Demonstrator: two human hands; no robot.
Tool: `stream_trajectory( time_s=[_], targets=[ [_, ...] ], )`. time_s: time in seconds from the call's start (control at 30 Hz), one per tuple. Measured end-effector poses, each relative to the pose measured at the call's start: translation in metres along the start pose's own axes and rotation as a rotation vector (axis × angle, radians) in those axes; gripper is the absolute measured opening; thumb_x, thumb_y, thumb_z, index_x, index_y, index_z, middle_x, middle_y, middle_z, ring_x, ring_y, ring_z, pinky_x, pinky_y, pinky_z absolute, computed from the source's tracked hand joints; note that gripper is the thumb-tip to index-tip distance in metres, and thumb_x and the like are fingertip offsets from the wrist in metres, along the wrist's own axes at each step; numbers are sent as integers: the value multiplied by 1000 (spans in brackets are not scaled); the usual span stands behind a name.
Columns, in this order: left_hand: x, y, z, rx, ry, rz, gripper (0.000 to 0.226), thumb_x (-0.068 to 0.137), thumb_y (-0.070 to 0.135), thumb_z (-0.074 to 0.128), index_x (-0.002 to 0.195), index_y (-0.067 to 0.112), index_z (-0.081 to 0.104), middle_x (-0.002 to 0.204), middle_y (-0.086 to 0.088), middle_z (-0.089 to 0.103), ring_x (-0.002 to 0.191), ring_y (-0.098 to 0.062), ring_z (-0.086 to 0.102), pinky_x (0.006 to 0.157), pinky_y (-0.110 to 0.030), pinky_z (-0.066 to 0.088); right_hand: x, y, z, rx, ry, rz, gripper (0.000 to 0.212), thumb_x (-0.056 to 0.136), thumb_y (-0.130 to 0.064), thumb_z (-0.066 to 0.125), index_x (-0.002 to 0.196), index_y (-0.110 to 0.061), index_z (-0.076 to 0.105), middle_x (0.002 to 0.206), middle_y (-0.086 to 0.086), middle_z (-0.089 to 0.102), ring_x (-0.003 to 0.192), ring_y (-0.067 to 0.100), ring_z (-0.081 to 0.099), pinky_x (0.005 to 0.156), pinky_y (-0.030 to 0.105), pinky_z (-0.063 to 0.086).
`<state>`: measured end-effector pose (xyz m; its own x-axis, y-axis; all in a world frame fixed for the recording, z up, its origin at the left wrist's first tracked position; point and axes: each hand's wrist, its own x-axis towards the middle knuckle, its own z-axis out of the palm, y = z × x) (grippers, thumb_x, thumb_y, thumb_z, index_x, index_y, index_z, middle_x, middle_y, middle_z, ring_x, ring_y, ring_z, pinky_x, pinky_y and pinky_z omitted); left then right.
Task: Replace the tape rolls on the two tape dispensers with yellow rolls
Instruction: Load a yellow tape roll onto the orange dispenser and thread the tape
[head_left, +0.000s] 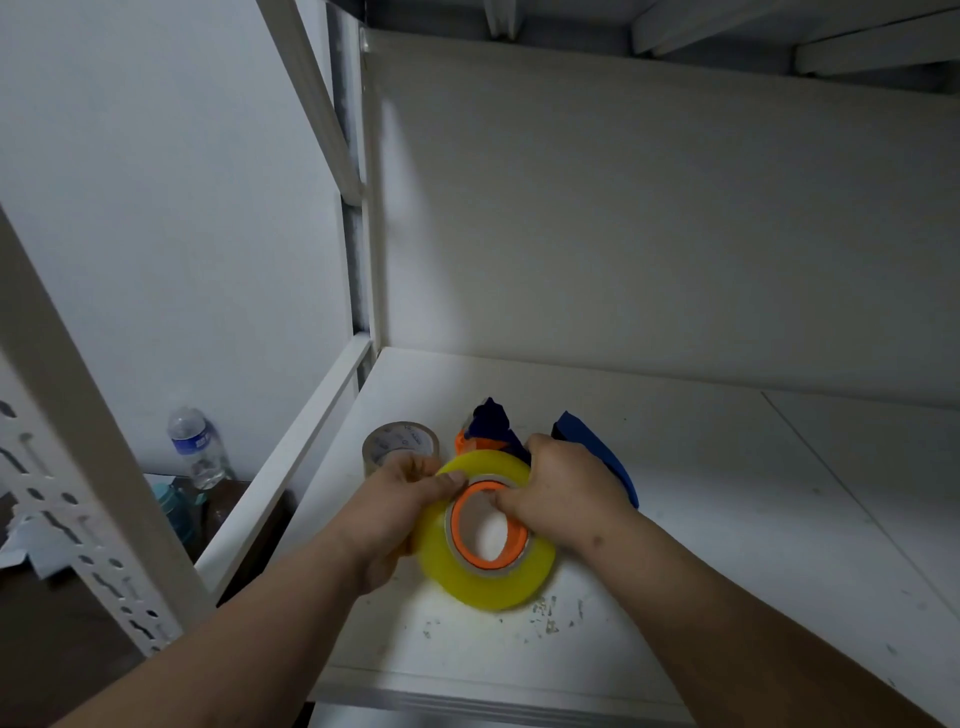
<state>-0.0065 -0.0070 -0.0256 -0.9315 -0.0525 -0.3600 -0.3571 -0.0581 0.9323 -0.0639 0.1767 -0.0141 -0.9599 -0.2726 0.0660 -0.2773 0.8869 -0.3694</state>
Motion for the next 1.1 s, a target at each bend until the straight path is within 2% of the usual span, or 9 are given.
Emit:
stream_trajectory(
  time_s=[0.03, 0.13, 0.2, 0.4, 0.57, 0.67, 0.77, 0.93, 1.1],
  targets=[
    [1, -2, 1, 19, 8, -16, 42, 88, 29, 72, 120, 6, 58, 102, -14, 74, 87, -29, 72, 71, -39, 61, 1, 0, 0, -25, -39, 10, 36, 66, -53, 65, 75, -25, 46, 67, -6, 56, 57, 12, 54, 45, 27, 43],
    [4, -8, 4, 95, 32, -41, 34, 90, 31, 70, 115, 8, 65, 104, -15, 76, 98, -34, 72, 87, -47, 59, -1, -1, 6, -76, -108, 25, 36, 69, -51, 66, 68, -25, 42, 64, -6, 53, 55, 11, 51, 42, 24, 34],
    [6, -11, 4, 188, 29, -24, 31, 89, 29, 71, 114, 11, 67, 104, -11, 76, 98, -28, 72, 86, -42, 59, -1, -4, 11, -98, -103, 19, 35, 72, -48, 66, 68, -24, 41, 63, -4, 52, 54, 12, 51, 42, 25, 35],
    [13, -11, 1, 503, 25, 15, 27, 85, 17, 69, 112, 13, 65, 106, -10, 71, 101, -26, 67, 93, -43, 55, 2, -16, 16, -203, -150, 29, 27, 82, -38, 62, 83, -14, 50, 65, -1, 49, 56, 15, 49, 42, 25, 32],
    [21, -8, 2, 765, 29, 109, 19, 89, 15, 62, 108, 10, 64, 103, -10, 72, 95, -23, 67, 82, -34, 56, 5, -19, 18, -201, -172, 32, 21, 83, -30, 61, 88, -11, 54, 67, 0, 49, 61, 18, 52, 43, 25, 32],
    [27, -5, 1, 871, 74, 156, 13, 89, 17, 58, 100, 13, 64, 97, -8, 72, 87, -21, 65, 61, -23, 46, 8, -21, 18, -178, -198, 35, 21, 82, -30, 62, 84, -12, 52, 67, 0, 47, 59, 16, 49, 43, 25, 32],
    [36, -1, -4, 901, 162, 200, 9, 88, 16, 56, 95, 18, 62, 94, -6, 70, 83, -21, 61, 65, -24, 42, 16, -24, 20, -123, -191, 46, 17, 86, -25, 59, 88, -9, 53, 73, 3, 52, 64, 18, 50, 44, 25, 31],
    [52, 4, -13, 850, 220, 182, 8, 88, 14, 55, 95, 16, 59, 100, -13, 70, 93, -29, 64, 73, -29, 45, 31, -30, 25, -93, -94, 14, 11, 90, -14, 53, 97, -6, 50, 88, 10, 59, 72, 20, 49, 42, 24, 23],
    [68, 5, -16, 803, 292, 171, 34, 89, 8, 55, 122, 6, 61, 114, -18, 68, 104, -35, 63, 80, -32, 48, 36, -29, 32, -19, -79, -33, 19, 91, -13, 48, 108, -3, 50, 105, 17, 60, 92, 30, 58, 61, 27, 32]
  ],
)
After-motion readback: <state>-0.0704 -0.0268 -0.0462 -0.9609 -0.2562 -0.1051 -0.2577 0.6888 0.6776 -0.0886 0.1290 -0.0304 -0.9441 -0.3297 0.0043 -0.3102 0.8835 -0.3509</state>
